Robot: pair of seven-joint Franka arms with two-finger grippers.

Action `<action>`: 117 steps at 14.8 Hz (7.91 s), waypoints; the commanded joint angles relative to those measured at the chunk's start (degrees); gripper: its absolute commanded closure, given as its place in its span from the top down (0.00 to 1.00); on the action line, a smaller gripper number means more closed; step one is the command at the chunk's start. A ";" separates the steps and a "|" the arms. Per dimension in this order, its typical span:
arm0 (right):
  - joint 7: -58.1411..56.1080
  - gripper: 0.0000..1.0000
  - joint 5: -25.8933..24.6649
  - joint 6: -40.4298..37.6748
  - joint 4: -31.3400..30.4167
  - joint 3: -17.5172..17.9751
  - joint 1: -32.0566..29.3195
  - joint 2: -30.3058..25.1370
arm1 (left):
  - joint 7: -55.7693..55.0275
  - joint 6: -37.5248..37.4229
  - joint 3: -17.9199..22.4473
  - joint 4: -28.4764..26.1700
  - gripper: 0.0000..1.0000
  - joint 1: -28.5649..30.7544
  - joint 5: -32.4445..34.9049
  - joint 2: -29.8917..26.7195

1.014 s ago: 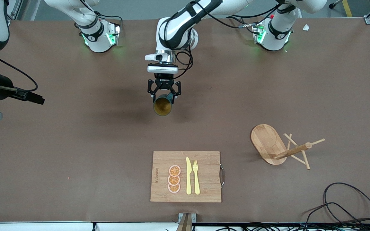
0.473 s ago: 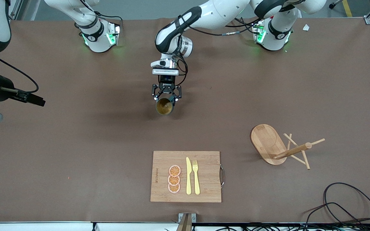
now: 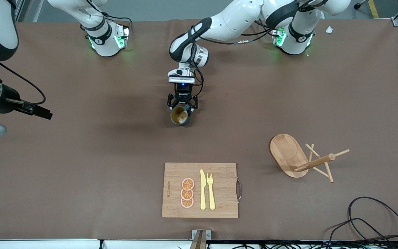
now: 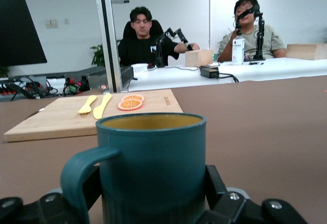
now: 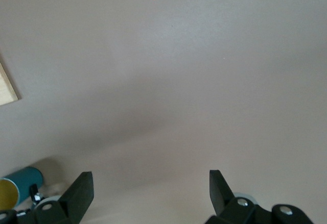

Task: Transfer cup from left to right arm and place
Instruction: 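Lower the mug with the left gripper while the right gripper approaches, then grasp the mug with the right gripper while the left gripper opens, then withdraw the left gripper to rest while the right gripper holds the mug, then carry the teal mug with the right gripper away from the stand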

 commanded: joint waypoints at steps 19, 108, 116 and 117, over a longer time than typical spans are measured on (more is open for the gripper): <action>17.15 1.00 2.17 16.36 -9.01 -0.28 10.09 5.29 | 5.95 -1.80 -3.69 5.63 1.00 -0.95 -10.63 -1.49; 68.61 0.02 4.54 41.59 -27.21 -1.15 43.23 13.65 | 139.80 -8.04 20.91 7.48 1.00 48.62 -121.91 -56.52; 27.05 0.00 3.66 40.63 -26.86 -1.24 34.89 11.54 | 142.44 -8.12 21.00 9.40 1.00 49.15 -121.30 -54.76; 22.04 0.00 3.66 39.84 -26.86 -1.33 33.48 10.93 | 143.49 -8.12 21.00 9.93 1.00 49.15 -121.30 -54.06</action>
